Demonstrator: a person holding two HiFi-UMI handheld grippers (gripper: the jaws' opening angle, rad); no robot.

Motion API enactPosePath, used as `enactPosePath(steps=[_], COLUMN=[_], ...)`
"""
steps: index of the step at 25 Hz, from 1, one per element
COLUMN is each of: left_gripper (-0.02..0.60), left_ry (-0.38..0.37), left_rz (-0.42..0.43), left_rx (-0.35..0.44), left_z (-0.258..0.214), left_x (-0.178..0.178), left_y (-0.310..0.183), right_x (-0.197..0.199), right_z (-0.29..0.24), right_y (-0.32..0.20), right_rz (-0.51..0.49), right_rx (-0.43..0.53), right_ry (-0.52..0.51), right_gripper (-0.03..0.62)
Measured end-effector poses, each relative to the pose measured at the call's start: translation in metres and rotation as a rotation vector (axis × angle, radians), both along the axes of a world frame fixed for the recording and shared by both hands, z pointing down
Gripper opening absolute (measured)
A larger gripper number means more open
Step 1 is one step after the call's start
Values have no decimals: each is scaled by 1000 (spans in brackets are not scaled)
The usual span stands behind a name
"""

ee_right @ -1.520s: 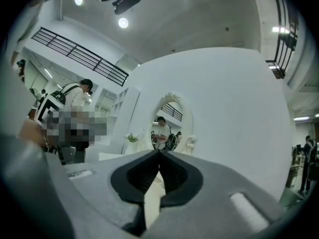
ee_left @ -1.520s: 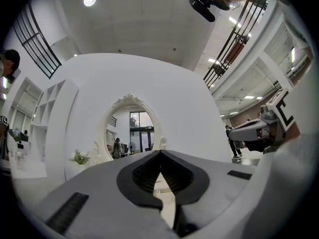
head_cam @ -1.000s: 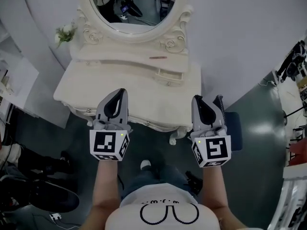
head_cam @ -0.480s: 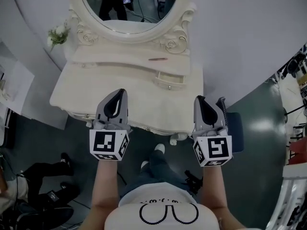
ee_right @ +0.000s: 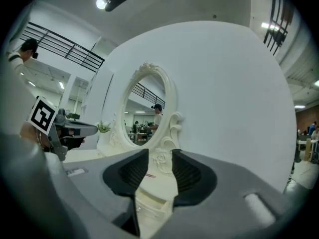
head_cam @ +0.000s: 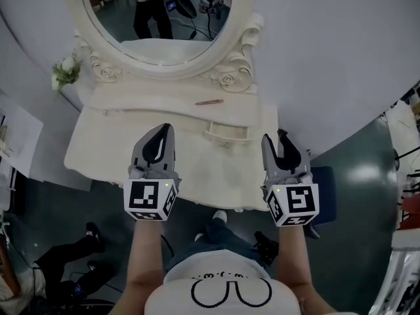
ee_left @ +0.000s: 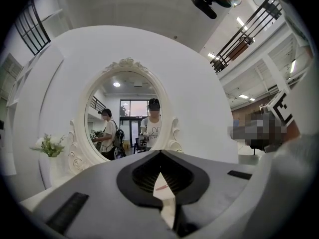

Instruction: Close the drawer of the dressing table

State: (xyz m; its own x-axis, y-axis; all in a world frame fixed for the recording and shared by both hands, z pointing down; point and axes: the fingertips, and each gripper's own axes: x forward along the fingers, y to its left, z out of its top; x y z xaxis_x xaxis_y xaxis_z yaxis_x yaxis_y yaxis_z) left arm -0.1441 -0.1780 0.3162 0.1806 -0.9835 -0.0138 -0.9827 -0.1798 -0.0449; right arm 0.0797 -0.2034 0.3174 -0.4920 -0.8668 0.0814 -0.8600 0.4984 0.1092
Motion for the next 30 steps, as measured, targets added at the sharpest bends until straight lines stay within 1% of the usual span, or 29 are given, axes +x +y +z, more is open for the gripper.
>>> enactPosePath(steps=[3, 4, 5, 9, 14, 18, 21, 24, 30], left_gripper=[-2, -2, -2, -2, -2, -2, -2, -2, -2], left_ry=[0, -1, -1, -3, -3, 3, 11, 12, 13], left_rz=[-11, -13, -14, -18, -10, 20, 48, 77, 142], left_rx=[-9, -12, -17, -39, -60, -87, -108, -128, -181], left_z=[3, 5, 7, 16, 26, 38, 44, 50, 73], left_x=[0, 0, 0, -3, -11, -20, -31, -41, -45], left_y=[-21, -26, -30, -41, -48, -55, -65, -75, -83], right_x=[0, 0, 0, -4, -17, -29, -39, -48, -62], right_z=[7, 10, 14, 30, 53, 73, 87, 103, 146], right_y=[-24, -29, -34, -46, -49, -49, -51, -52, -46], right_rz=[-11, -17, -20, -22, -14, 15, 56, 95, 140], right_rx=[-33, -46, -59, -101, -165, -215, -255, -300, -412], right_ry=[-21, -24, -26, -38, -37, -22, -19, -15, -4], right_gripper=[226, 252, 262, 262, 261, 253, 247, 223, 212])
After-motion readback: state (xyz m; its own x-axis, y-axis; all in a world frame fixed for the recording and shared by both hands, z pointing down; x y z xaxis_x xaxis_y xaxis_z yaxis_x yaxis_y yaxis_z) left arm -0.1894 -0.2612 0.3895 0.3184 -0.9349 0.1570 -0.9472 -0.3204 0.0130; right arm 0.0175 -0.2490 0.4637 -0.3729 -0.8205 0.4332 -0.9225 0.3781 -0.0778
